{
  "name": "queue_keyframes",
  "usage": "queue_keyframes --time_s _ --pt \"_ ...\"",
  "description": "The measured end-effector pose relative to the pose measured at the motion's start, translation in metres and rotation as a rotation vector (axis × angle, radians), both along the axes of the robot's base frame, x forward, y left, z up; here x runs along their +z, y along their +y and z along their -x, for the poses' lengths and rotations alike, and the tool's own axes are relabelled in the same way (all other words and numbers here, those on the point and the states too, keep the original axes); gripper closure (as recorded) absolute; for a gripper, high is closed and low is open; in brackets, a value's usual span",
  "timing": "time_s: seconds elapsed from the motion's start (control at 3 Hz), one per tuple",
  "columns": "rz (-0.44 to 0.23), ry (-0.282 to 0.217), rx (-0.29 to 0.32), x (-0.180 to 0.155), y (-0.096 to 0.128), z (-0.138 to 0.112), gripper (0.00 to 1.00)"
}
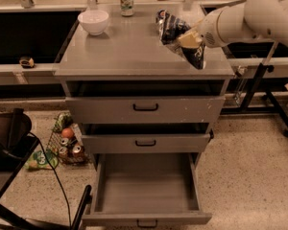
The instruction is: Place blue chip bag into bottom drawer
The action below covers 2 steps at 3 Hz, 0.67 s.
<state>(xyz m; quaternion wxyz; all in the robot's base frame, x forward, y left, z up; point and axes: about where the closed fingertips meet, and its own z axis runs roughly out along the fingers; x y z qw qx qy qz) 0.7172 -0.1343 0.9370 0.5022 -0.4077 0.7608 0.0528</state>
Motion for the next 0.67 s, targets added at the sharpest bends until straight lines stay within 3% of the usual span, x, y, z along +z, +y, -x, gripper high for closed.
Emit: queue_keyframes --time_s 0.33,0.67 --pt "0.000 0.000 0.000 0.000 0.000 0.000 1.00" --pt "-0.019 -0.005 0.073 0.007 0.011 0.014 1.00"
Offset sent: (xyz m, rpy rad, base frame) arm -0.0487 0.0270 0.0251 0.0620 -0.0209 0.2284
